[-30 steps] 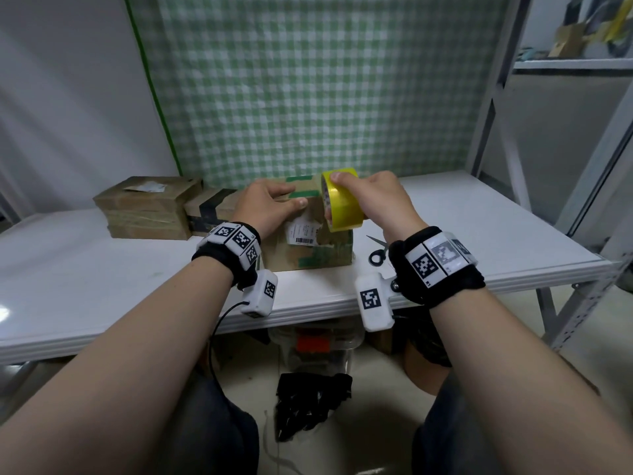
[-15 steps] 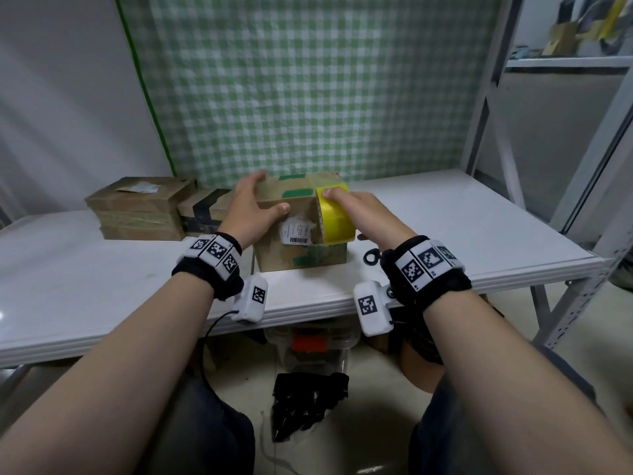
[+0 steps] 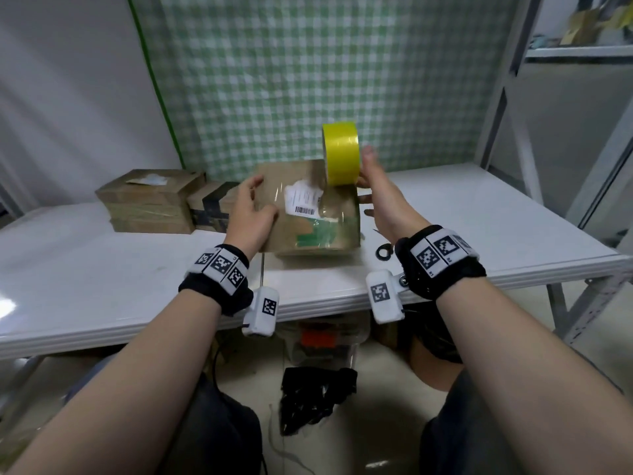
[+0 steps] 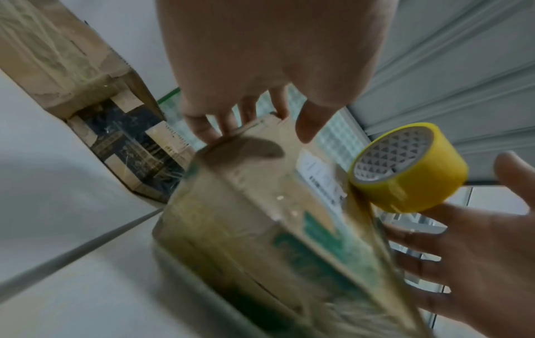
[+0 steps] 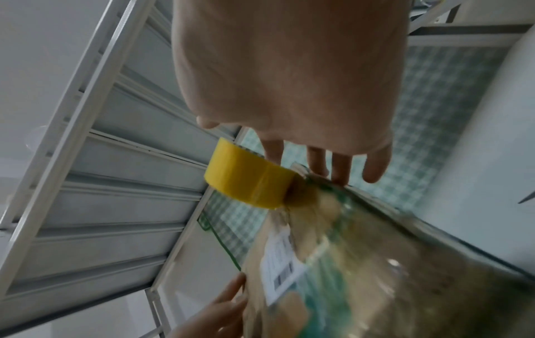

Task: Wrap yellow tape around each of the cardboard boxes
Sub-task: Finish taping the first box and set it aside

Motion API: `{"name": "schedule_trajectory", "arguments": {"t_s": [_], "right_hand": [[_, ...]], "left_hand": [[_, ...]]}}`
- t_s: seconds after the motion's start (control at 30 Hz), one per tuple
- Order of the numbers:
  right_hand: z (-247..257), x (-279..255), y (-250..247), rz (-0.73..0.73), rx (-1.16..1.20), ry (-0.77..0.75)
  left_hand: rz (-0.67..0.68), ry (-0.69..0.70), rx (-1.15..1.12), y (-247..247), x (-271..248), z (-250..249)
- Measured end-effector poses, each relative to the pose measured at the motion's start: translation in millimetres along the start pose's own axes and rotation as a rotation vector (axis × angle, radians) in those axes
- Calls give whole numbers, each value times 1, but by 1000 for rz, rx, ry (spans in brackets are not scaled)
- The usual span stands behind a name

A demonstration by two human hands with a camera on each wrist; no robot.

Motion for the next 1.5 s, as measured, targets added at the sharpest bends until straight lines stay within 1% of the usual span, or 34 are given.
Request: {"name": "schedule_trajectory", "arguments": {"t_s": [0.07,0.13,0.23,0.3,0.37,0.43,0.57,0.67,0.7,0.77,0.87,0.93,1.0,1.03,1.07,1.2,1.33,1.4,1.5], "right_hand": [[-14,20,-1,-49,-91,0],[-34,48,-5,-67,-184,24],[-33,52,-3,-11,-266,62],[-42,59,-4,23,-259,78],[-67,82,-9,11,-242,90],[-82,97,-11,-2,-224,66],[-47,58,-1,-46,-267,-16],[-35,45,-1,-144,-367,-81],[-32,42,-2,-175,-364,-116],[-25,33,0,-226,-279,-153],[-24,22,2,-249,-152,-122],[-29,20,2,-226,-115,-82],[-33,20,3,-190,-109,-61],[-34,19,3,-173,-100,-55],[-35,22,4,-161,-91,-45],[-25,21,11,-174,-119,-5],[-12,16,13,-157,-57,7],[-17,17,8,-183,18,18],[-21,16,9,-248,6,30]], "left_hand": [[57,2,69,2,0,-2],[115,-14,126,5,-1,-2],[231,-40,149,8,-1,0],[350,-1,273,11,-3,-1],[401,57,388,13,-5,1],[385,64,429,14,-5,3],[362,56,459,15,-2,8],[363,40,420,14,0,10],[362,36,414,14,1,10],[357,23,402,15,2,8],[360,16,389,17,4,9],[311,13,423,22,3,9],[225,76,573,28,0,10],[205,120,639,31,-2,10],[198,156,650,33,-2,10],[186,168,570,36,-3,13],[184,151,526,36,5,15],[180,151,524,36,8,15],[179,141,524,39,11,16]]}}
Point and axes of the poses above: each hand's wrist, its own x-axis towards the middle knuckle, its own y-axis out of the palm, z = x × y, the point moved 1 cm from there along x, towards the middle knuckle, and after that the axes turned 3 degrees about -y, right-handed, at the moved point
